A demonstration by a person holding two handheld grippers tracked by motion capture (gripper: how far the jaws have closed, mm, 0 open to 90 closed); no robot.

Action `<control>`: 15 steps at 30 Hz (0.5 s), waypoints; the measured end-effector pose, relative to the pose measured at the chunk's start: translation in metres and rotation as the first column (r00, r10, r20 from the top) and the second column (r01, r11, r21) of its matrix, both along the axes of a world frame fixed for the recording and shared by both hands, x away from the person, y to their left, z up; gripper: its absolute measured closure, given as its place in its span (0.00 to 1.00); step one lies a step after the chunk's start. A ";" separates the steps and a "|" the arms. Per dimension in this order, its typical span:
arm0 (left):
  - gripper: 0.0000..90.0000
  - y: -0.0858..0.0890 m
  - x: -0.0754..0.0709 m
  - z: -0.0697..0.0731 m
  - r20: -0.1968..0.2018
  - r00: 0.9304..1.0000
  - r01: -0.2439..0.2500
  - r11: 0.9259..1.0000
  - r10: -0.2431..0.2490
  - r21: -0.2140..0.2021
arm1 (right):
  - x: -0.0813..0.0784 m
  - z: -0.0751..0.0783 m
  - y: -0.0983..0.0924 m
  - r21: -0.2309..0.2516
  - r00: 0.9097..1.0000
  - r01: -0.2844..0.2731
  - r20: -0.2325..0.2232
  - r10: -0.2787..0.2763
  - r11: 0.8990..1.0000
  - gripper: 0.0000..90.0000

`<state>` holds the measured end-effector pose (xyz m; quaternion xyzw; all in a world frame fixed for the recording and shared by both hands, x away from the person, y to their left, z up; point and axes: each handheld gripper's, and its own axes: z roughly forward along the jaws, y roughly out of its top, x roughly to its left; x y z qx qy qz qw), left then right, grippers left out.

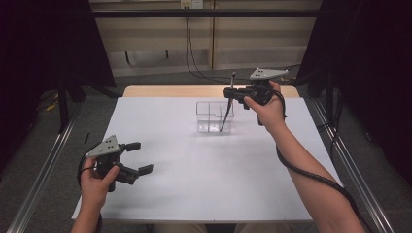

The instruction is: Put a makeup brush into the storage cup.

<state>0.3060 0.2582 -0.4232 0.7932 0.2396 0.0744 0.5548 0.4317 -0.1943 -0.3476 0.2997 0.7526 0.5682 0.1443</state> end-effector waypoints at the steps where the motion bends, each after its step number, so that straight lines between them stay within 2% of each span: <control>1: 0.00 0.000 0.000 0.000 -0.001 1.000 -0.002 1.000 0.002 0.001 | 0.001 0.000 0.000 -0.002 1.000 0.003 0.000 -0.003 1.000 0.94; 15: 0.00 0.001 -0.001 0.000 -0.003 1.000 -0.006 1.000 0.005 -0.010 | 0.011 -0.010 0.000 -0.024 0.998 0.064 0.003 -0.064 0.998 0.94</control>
